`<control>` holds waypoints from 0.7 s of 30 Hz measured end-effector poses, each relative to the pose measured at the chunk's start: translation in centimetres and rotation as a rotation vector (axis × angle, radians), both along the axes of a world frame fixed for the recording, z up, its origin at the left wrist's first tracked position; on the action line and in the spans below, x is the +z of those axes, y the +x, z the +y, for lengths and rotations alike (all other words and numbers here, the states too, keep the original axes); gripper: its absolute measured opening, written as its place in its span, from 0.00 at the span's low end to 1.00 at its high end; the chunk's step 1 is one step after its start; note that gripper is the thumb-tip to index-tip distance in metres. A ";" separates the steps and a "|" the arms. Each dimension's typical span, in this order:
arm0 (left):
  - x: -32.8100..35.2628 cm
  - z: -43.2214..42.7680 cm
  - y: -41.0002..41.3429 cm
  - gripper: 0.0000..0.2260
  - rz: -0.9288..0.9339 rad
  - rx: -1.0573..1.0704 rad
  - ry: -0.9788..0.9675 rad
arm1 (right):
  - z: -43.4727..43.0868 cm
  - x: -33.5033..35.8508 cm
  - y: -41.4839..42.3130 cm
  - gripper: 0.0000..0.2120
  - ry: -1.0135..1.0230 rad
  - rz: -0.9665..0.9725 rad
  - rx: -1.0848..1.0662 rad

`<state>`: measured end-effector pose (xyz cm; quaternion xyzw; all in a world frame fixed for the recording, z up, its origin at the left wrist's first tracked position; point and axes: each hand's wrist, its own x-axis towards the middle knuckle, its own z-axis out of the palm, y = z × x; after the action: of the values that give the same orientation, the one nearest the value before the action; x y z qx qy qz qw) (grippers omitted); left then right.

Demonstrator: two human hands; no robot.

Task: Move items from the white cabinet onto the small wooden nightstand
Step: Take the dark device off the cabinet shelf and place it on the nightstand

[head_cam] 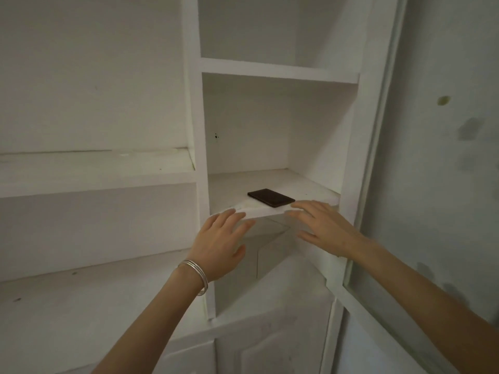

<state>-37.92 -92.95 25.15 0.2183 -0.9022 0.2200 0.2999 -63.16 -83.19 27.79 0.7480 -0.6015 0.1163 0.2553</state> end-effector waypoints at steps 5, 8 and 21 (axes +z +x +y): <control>1.5 -2.5 -2.4 0.26 -0.012 0.056 0.000 | -4.6 1.5 -1.9 0.25 0.011 -0.029 0.019; 1.5 -3.8 -3.5 0.27 -0.049 0.067 -0.004 | -6.8 2.2 -2.7 0.28 0.015 -0.070 0.028; 0.8 -5.4 -4.9 0.23 -0.049 0.125 0.064 | -9.8 0.5 -3.2 0.22 0.085 -0.183 0.137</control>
<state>-42.83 -98.32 25.95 0.2781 -0.9006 0.2146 0.2561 -66.35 -92.94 28.31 0.7836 -0.5743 0.1759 0.1588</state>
